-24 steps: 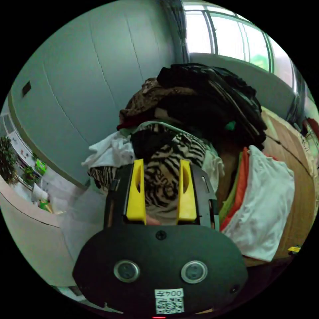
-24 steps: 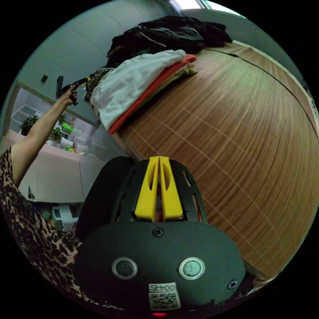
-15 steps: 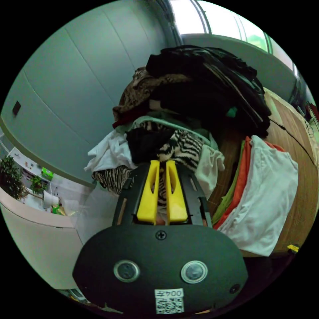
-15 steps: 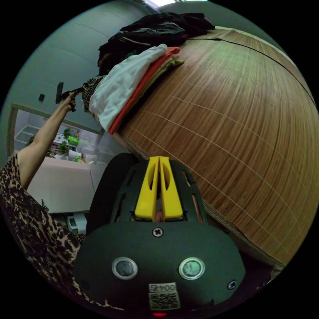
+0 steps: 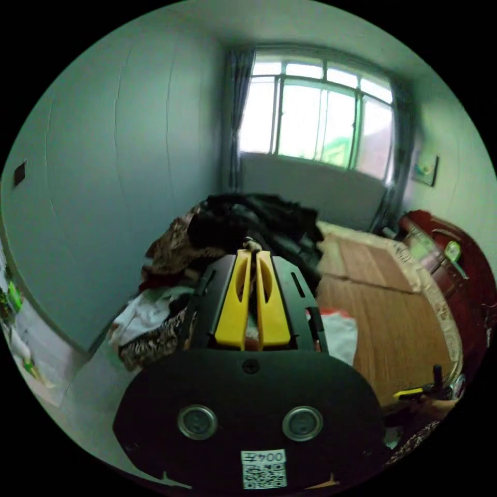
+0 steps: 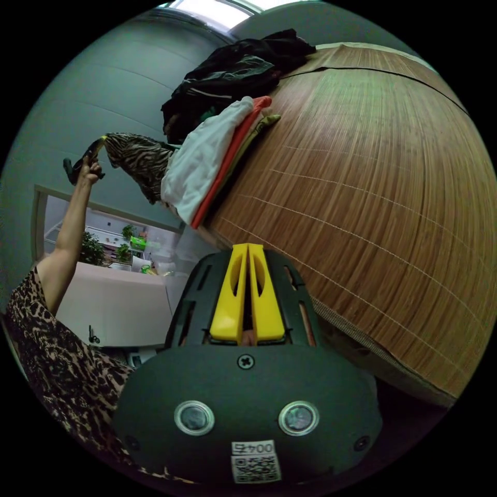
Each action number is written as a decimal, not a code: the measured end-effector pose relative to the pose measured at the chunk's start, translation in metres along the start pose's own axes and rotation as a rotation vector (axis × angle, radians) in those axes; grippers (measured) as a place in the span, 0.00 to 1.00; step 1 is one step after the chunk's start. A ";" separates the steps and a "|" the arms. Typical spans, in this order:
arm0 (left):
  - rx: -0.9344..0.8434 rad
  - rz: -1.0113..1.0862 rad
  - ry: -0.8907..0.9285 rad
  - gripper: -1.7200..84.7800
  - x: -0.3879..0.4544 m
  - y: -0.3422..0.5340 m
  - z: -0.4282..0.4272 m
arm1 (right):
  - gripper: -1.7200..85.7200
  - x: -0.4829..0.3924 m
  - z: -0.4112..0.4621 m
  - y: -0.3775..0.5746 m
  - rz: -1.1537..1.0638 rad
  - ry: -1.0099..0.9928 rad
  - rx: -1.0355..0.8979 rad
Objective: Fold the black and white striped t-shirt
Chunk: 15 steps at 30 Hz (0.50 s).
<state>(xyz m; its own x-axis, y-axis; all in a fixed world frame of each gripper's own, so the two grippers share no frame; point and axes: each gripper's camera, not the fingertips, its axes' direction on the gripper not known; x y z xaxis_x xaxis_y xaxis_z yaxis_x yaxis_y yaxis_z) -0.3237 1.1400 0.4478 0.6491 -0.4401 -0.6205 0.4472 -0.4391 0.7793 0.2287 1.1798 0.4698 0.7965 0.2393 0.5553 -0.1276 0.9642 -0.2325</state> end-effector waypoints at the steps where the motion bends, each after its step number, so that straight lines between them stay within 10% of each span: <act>1: 0.030 0.004 0.020 0.04 0.006 -0.012 -0.010 | 0.01 0.003 -0.005 0.006 0.004 -0.009 0.011; 15: 0.156 0.068 0.125 0.04 0.152 -0.151 -0.149 | 0.01 0.021 -0.059 0.082 -0.044 -0.036 0.123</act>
<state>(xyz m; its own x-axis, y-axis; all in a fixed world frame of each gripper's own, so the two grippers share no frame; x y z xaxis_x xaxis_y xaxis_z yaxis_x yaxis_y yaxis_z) -0.2010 1.2563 0.2493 0.7501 -0.3769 -0.5435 0.3051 -0.5319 0.7899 0.2700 1.2570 0.4149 0.7815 0.1986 0.5914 -0.1665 0.9800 -0.1091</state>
